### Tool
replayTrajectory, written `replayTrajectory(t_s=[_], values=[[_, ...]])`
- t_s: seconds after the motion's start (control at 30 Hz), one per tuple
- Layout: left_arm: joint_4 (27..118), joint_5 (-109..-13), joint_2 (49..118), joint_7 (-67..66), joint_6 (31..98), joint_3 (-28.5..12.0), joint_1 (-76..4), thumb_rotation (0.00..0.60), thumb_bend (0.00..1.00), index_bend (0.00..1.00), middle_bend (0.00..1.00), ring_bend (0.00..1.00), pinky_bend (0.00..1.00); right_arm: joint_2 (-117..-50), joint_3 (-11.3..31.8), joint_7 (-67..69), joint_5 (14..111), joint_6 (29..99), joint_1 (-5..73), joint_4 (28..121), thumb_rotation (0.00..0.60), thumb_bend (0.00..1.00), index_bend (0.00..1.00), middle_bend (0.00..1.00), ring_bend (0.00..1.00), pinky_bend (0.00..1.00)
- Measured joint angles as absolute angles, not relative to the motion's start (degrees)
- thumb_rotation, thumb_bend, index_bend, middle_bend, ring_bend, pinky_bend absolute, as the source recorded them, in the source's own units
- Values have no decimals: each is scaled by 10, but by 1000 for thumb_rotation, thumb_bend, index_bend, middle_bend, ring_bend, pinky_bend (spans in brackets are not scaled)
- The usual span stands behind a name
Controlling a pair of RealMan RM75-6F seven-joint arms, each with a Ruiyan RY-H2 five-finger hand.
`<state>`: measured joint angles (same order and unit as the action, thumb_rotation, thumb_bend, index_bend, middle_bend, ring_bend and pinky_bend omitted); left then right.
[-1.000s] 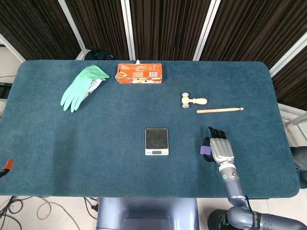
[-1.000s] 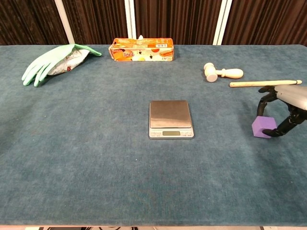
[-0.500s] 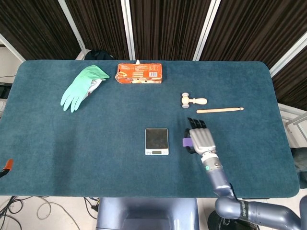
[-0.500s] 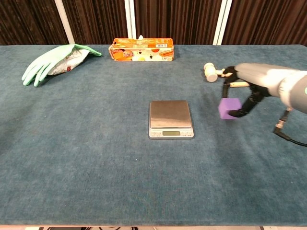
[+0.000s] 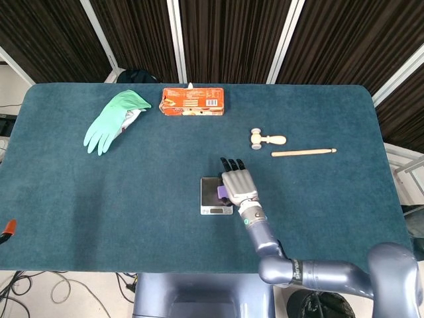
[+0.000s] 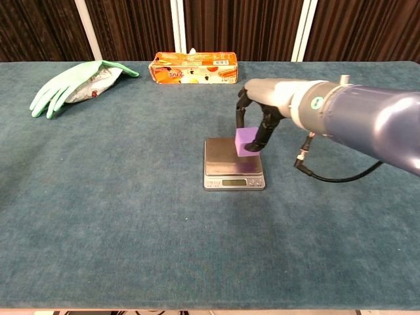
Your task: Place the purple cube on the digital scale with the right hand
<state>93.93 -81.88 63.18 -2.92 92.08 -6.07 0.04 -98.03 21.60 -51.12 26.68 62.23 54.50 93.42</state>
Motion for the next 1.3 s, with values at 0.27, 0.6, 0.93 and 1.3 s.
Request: replayTrajectory(t_s=[0.27,0.6,0.93,1.3], values=[[938,-815,629,-22,918,-62,0,600,263,102,0,0,0,-1012,217,-522,224,623,576,896,600,370,276,0,0,0],[937,-813,629,-23,916,-63,-1,600,263,102,0,0,0,-1006,211,-519,201,610,590,890,600,354,0,0,0,0],[936,-808,630,-24,917,-66,-1,600,263,102,0,0,0,-918,203,-524,210,652,569,1017,600,353,0,0,0,0],[940,-812,631,-27,917,-64,-1,600,263,102,0,0,0,-753,85,-415,464,751,414,1171,600,353,0,0,0,0]])
